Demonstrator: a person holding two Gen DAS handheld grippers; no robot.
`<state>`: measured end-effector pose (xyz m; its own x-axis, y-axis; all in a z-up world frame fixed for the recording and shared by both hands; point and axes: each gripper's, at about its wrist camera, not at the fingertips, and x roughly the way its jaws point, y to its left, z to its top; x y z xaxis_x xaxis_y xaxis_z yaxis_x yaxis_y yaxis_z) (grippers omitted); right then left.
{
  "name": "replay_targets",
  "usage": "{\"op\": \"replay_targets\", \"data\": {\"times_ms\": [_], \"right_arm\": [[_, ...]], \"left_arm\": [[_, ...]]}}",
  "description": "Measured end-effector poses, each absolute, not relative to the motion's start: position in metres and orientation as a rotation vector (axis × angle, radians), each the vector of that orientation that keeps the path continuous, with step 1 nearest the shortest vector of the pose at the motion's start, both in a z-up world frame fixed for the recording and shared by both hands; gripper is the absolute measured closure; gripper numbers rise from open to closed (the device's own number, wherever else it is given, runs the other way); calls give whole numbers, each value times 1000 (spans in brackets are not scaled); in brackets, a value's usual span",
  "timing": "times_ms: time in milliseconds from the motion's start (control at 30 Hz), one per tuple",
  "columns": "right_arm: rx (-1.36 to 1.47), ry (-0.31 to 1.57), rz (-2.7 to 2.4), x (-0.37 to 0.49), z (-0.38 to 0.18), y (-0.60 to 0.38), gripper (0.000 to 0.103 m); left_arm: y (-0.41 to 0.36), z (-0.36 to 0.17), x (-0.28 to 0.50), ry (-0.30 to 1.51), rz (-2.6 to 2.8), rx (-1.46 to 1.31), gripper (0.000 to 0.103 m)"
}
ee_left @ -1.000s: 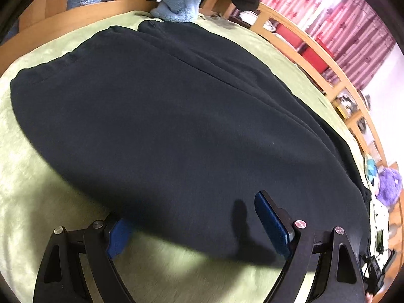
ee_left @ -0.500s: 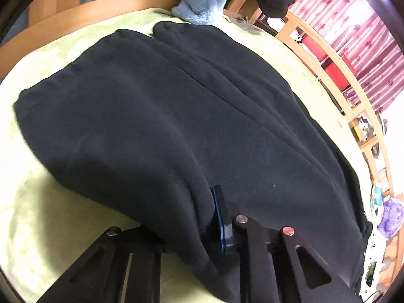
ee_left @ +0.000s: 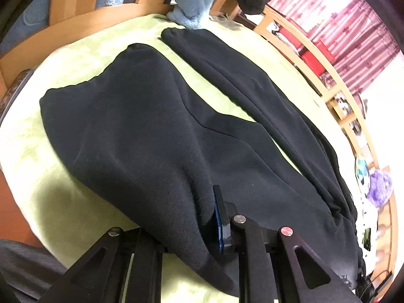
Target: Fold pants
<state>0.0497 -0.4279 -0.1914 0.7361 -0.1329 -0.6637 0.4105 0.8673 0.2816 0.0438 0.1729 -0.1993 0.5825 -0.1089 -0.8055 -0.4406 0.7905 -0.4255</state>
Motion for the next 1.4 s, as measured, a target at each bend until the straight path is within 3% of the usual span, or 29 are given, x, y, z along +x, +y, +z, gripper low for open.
{"op": "replay_targets", "data": {"times_ms": [467, 933, 1167, 1400], "right_arm": [[293, 697, -338, 55, -178, -403, 95], [419, 706, -221, 24, -179, -421, 95], [394, 703, -201, 45, -141, -407, 95], [392, 705, -147, 118, -101, -417, 95]], "left_arm": [[160, -190, 52, 916, 157, -528, 86], [165, -178, 11, 866, 158, -625, 86], [177, -125, 39, 794, 117, -598, 86], [180, -87, 119, 736, 155, -539, 86]]}}
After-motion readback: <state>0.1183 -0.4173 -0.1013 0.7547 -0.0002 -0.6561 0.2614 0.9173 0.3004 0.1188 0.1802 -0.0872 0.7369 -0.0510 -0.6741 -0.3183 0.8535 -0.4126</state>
